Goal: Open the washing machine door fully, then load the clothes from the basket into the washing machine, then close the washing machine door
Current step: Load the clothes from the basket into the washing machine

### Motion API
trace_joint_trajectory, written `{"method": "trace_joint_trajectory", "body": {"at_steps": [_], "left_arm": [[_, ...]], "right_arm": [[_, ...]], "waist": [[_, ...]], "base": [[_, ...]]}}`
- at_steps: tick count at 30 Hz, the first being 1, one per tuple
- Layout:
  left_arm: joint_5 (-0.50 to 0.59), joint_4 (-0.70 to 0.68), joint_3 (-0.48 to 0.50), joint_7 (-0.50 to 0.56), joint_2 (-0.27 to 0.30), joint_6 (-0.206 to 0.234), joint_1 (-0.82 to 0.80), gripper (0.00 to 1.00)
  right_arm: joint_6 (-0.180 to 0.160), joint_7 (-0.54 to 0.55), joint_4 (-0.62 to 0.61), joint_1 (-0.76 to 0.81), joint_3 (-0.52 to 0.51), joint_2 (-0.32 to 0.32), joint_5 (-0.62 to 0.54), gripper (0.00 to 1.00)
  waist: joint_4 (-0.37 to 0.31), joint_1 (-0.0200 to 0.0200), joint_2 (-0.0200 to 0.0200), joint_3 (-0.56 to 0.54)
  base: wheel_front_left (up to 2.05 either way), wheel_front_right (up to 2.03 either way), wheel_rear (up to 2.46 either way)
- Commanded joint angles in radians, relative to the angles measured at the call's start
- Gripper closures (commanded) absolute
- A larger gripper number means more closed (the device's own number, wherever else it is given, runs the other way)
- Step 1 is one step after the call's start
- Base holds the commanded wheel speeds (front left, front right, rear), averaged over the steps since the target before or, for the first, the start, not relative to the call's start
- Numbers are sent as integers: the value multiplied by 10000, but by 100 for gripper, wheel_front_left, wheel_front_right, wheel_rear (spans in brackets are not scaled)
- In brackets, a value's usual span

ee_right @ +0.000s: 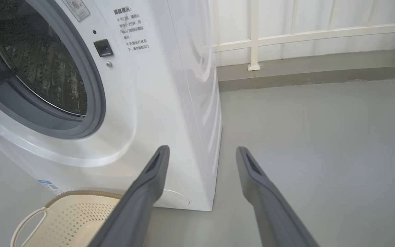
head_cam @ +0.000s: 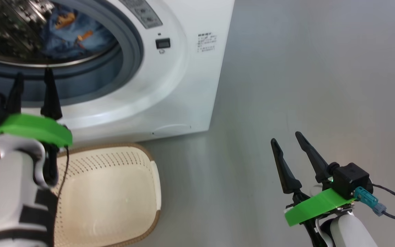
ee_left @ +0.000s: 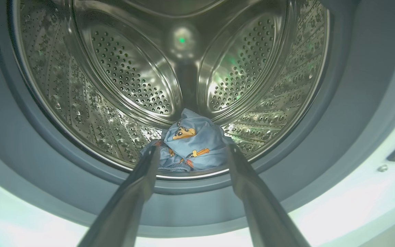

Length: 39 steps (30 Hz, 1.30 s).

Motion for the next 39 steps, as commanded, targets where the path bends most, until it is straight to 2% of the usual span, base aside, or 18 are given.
{"method": "trace_joint_trajectory", "body": {"at_steps": [1, 7, 18, 30, 39], "left_arm": [[166, -503, 315, -61, 307, 82, 276, 0], [501, -2221, 880, -62, -82, 65, 1877, 0], [988, -4475, 1404, -62, -701, -6, 4442, 0], [1629, -5395, 1337, -62, -889, 15, 5832, 0], [2059, -5708, 1187, -62, -910, 363, 6703, 0]], "right_arm": [[16, -48, -175, 148, 238, 29, -21, 0], [16, -48, -47, 525, 191, 24, -17, 0], [16, -48, -58, 951, 117, -5, -98, 0], [16, -48, -68, 1057, 166, -20, -287, 0], [16, -48, -59, 1171, 179, 3, -353, 0]], "waist": [[67, 0, 0, -488], [104, 0, 0, -1237], [78, 0, 0, -2072], [92, 0, 0, -2318], [95, 0, 0, -2543]], "base": [[0, 0, 0], [0, 0, 0], [0, 0, 0], [0, 0, 0], [0, 0, 0]]}}
